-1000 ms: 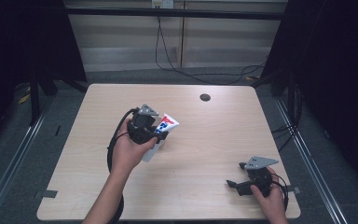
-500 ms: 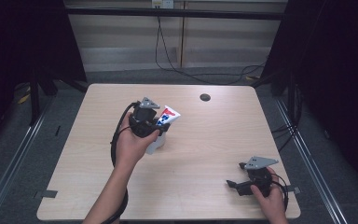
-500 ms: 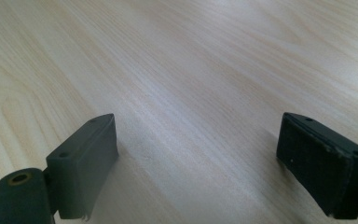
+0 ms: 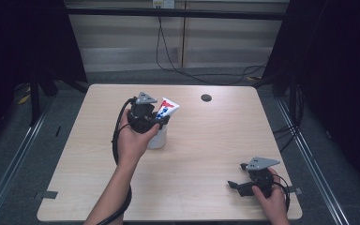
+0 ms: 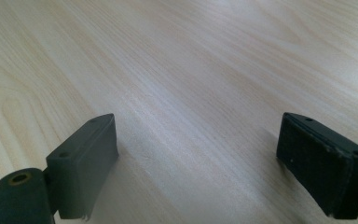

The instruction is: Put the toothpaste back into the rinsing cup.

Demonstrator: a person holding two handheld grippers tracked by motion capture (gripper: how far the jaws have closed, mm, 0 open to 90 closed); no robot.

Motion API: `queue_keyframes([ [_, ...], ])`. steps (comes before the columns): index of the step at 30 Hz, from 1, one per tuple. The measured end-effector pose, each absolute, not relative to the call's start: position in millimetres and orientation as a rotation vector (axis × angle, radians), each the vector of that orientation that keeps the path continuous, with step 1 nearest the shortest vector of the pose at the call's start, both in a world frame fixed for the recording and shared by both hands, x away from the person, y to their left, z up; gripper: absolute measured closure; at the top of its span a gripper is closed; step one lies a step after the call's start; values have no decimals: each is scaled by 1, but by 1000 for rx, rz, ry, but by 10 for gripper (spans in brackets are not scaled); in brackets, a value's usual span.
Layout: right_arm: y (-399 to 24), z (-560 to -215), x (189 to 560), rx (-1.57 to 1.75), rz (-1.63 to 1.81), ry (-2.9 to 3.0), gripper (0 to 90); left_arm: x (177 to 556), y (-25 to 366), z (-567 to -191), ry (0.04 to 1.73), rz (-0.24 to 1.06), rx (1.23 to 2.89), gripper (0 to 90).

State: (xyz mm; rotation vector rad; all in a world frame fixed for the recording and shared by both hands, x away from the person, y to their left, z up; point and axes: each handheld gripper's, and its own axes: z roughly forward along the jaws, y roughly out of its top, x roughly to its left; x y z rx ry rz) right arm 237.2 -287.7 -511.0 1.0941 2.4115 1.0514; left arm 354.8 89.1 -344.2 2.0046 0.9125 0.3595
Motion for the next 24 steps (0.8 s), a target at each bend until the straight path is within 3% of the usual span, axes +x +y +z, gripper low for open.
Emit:
queue_keyframes([
  [24,-288,-511,237,1094,1052,2411,118,375,88,-344,950,378,1912,669],
])
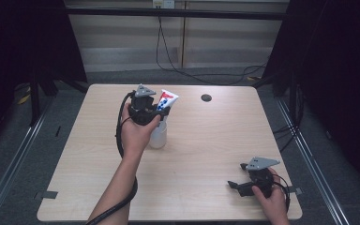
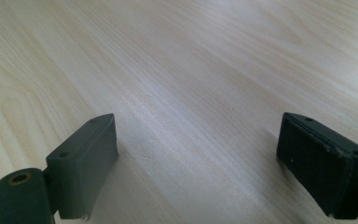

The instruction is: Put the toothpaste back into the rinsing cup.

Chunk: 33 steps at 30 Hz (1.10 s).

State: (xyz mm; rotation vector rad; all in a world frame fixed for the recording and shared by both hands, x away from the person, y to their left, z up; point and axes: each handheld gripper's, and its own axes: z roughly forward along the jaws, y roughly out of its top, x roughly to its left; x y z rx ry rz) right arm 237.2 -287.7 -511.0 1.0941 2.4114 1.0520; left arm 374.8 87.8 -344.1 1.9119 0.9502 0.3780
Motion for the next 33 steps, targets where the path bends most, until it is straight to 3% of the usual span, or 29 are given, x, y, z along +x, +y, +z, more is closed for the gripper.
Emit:
queue_keyframes([
  [33,-288,-511,237,1096,1052,2409,117,399,91,-353,1030,425,1821,665],
])
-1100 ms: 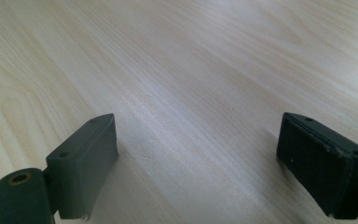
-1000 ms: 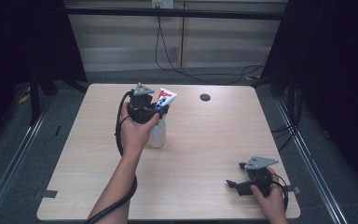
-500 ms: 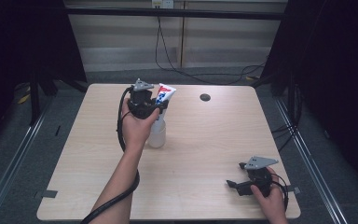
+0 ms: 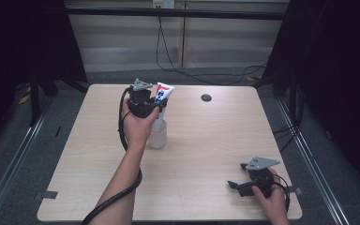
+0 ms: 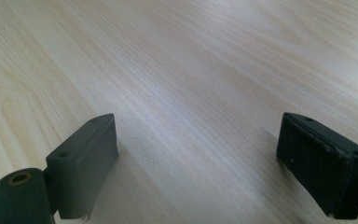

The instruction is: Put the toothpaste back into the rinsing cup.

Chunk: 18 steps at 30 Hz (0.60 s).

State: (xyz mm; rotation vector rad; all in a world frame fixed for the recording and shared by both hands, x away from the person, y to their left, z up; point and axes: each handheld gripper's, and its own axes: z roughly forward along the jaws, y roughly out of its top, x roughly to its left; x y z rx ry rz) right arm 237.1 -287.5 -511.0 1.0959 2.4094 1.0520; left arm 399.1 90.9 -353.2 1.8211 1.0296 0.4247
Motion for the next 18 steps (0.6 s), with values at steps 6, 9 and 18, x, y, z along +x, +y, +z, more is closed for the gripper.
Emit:
queue_keyframes([
  [6,-288,-511,237,1097,1052,2409,118,401,95,-362,1056,428,1801,663],
  [9,-288,-511,237,1097,1052,2410,117,403,94,-365,1058,432,1807,662],
  [18,-288,-511,237,1094,1051,2411,118,408,87,-371,1055,446,1822,660],
])
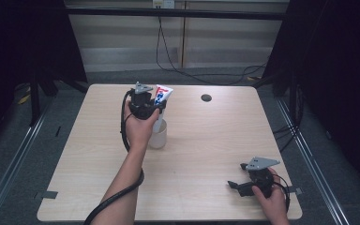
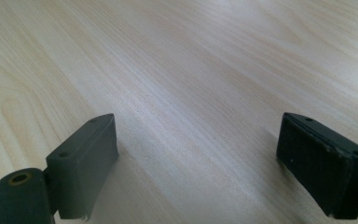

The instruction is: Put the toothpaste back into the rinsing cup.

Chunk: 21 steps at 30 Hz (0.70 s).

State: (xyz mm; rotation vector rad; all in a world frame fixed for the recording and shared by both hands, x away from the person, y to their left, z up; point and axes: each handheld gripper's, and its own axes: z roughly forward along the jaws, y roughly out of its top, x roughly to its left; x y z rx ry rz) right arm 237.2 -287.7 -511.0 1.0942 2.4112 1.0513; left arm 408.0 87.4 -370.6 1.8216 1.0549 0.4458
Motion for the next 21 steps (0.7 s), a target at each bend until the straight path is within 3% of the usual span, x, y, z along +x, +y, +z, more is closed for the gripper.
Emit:
queue_keyframes([
  [21,-288,-511,237,1094,1050,2412,117,411,84,-392,1080,449,1834,652],
])
